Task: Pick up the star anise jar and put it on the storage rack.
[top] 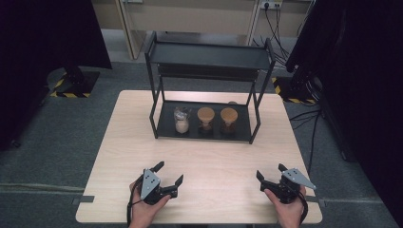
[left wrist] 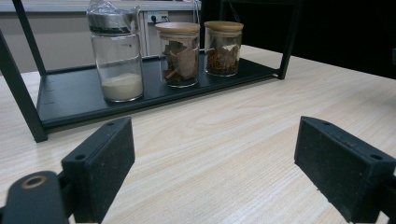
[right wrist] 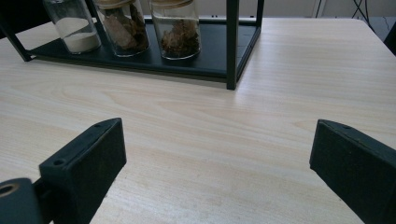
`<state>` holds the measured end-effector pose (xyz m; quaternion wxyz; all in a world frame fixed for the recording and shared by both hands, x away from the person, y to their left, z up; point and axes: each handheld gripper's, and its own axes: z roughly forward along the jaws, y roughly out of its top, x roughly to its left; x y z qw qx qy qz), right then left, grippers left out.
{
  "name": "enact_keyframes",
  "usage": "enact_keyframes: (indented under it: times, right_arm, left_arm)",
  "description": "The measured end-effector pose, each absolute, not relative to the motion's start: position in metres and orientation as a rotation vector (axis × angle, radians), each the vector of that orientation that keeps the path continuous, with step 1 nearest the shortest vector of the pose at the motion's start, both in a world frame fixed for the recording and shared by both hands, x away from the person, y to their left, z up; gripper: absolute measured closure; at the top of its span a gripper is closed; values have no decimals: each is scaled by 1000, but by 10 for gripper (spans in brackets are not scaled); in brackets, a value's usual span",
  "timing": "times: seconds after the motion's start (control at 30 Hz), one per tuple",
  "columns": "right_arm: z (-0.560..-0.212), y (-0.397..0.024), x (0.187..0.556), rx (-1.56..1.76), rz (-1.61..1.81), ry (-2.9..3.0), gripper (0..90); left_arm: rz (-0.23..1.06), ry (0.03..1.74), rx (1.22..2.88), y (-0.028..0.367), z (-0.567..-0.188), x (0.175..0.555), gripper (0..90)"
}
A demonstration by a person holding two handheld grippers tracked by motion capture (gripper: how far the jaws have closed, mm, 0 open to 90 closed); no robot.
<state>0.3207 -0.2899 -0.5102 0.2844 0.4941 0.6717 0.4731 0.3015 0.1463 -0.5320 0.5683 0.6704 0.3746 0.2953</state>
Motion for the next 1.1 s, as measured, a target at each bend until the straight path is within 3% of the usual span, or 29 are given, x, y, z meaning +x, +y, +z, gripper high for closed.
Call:
enact_keyframes:
  times: [1.1]
  right_arm:
    - [-521, -288, 322, 1338, 1250, 1812, 41]
  left_arm:
    - [692, 878, 1578, 146, -532, 302, 120]
